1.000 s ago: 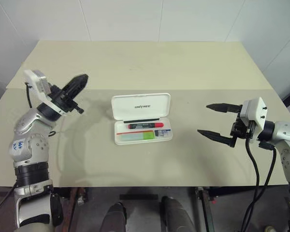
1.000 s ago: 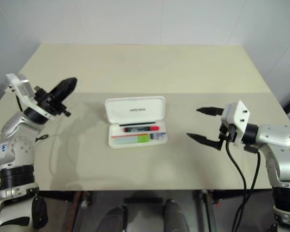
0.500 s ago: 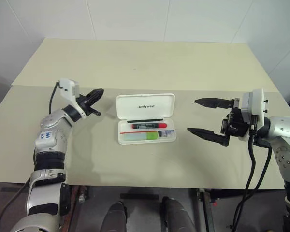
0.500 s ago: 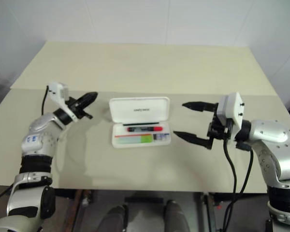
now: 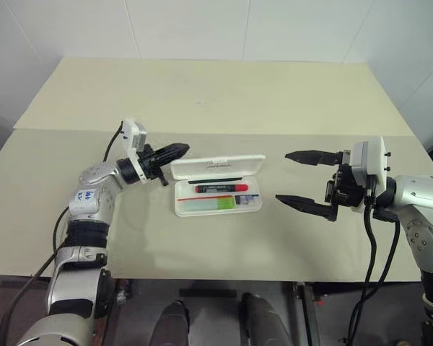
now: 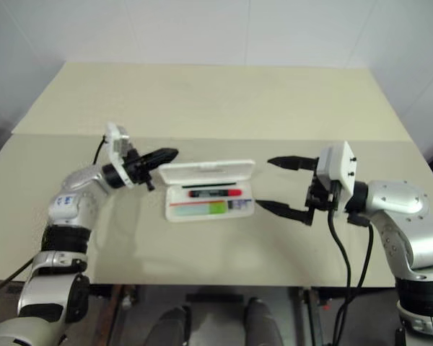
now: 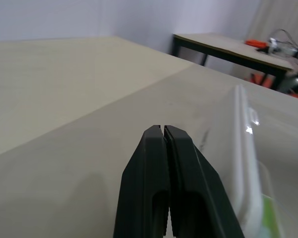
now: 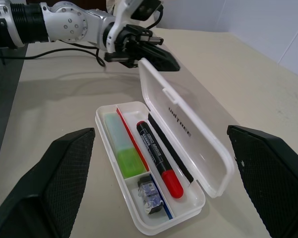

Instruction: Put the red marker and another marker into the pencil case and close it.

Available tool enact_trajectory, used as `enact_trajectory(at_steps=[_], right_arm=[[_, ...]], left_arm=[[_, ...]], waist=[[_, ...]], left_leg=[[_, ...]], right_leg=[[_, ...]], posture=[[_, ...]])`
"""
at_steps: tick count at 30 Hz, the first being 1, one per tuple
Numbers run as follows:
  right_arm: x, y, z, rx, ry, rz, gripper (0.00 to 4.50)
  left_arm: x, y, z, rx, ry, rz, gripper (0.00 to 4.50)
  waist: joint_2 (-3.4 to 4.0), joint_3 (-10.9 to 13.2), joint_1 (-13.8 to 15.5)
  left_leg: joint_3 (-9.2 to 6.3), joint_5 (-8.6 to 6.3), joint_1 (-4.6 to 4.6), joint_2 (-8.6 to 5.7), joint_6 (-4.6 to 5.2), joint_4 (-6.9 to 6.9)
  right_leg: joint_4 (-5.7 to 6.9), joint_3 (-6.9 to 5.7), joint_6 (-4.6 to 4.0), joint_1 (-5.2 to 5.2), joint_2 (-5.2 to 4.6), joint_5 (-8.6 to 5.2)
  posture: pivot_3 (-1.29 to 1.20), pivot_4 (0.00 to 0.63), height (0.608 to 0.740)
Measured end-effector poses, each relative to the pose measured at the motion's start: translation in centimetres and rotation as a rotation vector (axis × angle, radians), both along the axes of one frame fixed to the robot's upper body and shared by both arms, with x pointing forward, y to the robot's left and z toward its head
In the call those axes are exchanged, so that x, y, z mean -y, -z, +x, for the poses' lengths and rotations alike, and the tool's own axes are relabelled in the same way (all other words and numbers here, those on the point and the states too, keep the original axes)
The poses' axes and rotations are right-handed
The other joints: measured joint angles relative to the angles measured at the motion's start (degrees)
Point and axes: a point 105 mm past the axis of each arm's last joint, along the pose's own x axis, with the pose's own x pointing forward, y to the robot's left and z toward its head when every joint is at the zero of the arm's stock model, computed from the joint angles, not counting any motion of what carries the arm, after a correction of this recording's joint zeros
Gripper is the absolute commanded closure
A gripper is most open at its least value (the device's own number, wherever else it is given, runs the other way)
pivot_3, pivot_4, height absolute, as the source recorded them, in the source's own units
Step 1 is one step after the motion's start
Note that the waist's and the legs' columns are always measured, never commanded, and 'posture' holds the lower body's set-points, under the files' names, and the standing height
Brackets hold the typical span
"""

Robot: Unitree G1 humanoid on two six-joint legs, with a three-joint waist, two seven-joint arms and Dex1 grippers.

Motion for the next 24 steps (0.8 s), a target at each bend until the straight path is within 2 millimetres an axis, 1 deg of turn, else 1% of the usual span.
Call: enact_trajectory(at_steps=[5, 8, 10, 13, 15, 17, 21, 24], right_arm=[[0.1, 0.3, 0.0, -0.007, 0.005, -0.002, 0.00], [0.1, 0.3, 0.0, -0.007, 0.006, -0.001, 0.00], [0.0, 0.3, 0.0, -0.006, 0.005, 0.005, 0.00], [0.0, 0.3, 0.1, -0.005, 0.007, 0.011, 0.00], [-0.1, 0.3, 0.1, -0.004, 0.010, 0.014, 0.00], [-0.1, 0.3, 0.2, -0.003, 0.015, 0.017, 0.00], [-0.1, 0.3, 0.3, -0.001, 0.026, 0.022, 0.00], [-0.1, 0.3, 0.4, 0.001, 0.038, 0.027, 0.00]], left_arm=[[0.1, -0.2, -2.2, 0.007, 0.138, 0.057, 4.48], [0.4, 0.1, -3.5, -0.001, 0.224, 0.141, 4.48], [0.6, 0.9, -4.0, -0.028, 0.260, 0.199, 4.48], [1.2, 2.8, -4.4, -0.070, 0.288, 0.269, 4.48], [1.4, 3.5, -4.4, -0.087, 0.296, 0.303, 4.48], [1.4, 3.8, -4.3, -0.091, 0.286, 0.320, 4.48], [1.2, 4.5, -3.6, -0.115, 0.234, 0.336, 4.48], [1.0, 5.0, -2.5, -0.127, 0.182, 0.356, 4.48]], waist=[[0.00, 0.00, 0.05], [0.00, 0.00, 0.06], [0.00, 0.00, 0.06], [0.00, 0.00, 0.06], [0.00, 0.00, 0.07], [0.00, 0.00, 0.07], [0.00, 0.00, -0.02], [0.00, 0.00, 0.08]], left_leg=[[0.00, 0.00, 0.00, 0.00, 0.00, 0.02], [0.00, 0.00, 0.00, 0.00, 0.00, 0.02], [0.00, 0.00, 0.00, 0.00, 0.00, 0.02], [-0.01, 0.00, -0.01, 0.00, 0.00, 0.02], [-0.01, 0.00, -0.01, 0.00, 0.01, 0.02], [-0.01, 0.00, 0.00, 0.00, 0.01, 0.02], [-0.01, -0.01, 0.00, 0.00, 0.01, 0.02], [-0.01, 0.00, 0.01, 0.00, 0.01, 0.03]], right_leg=[[0.00, 0.00, -0.01, 0.01, 0.00, 0.00], [-0.01, 0.00, -0.03, 0.01, -0.01, -0.01], [-0.01, 0.00, -0.03, 0.01, -0.01, -0.01], [-0.01, 0.00, -0.03, 0.01, 0.00, -0.01], [-0.01, 0.00, -0.04, 0.00, 0.00, -0.02], [-0.01, 0.00, -0.04, 0.00, -0.01, -0.02], [0.00, 0.00, -0.04, 0.00, 0.00, -0.02], [0.01, 0.00, -0.04, 0.01, 0.00, -0.02]], posture=[[0.00, 0.150, 0.740], [0.00, 0.150, 0.740], [0.00, 0.150, 0.740], [0.00, 0.150, 0.740], [0.00, 0.150, 0.740], [0.00, 0.150, 0.740], [0.00, 0.150, 0.740], [0.00, 0.150, 0.740]])
